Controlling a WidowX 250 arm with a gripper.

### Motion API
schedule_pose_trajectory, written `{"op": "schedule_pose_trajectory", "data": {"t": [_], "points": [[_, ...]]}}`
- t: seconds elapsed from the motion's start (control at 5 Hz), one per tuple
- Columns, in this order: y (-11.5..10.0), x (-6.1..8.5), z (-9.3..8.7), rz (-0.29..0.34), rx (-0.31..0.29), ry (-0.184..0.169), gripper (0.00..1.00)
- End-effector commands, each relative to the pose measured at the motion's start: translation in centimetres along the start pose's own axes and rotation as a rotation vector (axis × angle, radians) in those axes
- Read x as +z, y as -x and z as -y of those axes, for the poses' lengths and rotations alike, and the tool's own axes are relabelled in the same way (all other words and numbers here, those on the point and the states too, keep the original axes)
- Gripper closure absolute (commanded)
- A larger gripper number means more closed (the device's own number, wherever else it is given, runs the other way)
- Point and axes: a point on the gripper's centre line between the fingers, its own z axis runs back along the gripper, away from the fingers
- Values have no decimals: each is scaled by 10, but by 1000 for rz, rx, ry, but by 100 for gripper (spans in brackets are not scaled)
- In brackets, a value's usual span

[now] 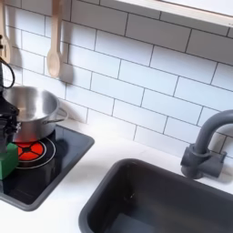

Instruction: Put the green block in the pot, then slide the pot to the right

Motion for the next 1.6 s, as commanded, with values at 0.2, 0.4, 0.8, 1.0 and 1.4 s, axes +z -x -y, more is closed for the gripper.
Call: {"op": "schedule_pose_trajectory", "data": {"t": [0.2, 0.4, 0.8, 1.0, 1.4], "points": [[-9, -23, 17, -45, -5, 6, 0], [-10, -29, 21, -57, 2, -4, 0], [-16, -27, 12, -52, 47, -20, 0], [-17, -25, 13, -52, 36, -18, 0], [-18, -32, 5, -77, 49, -15, 0]]}}
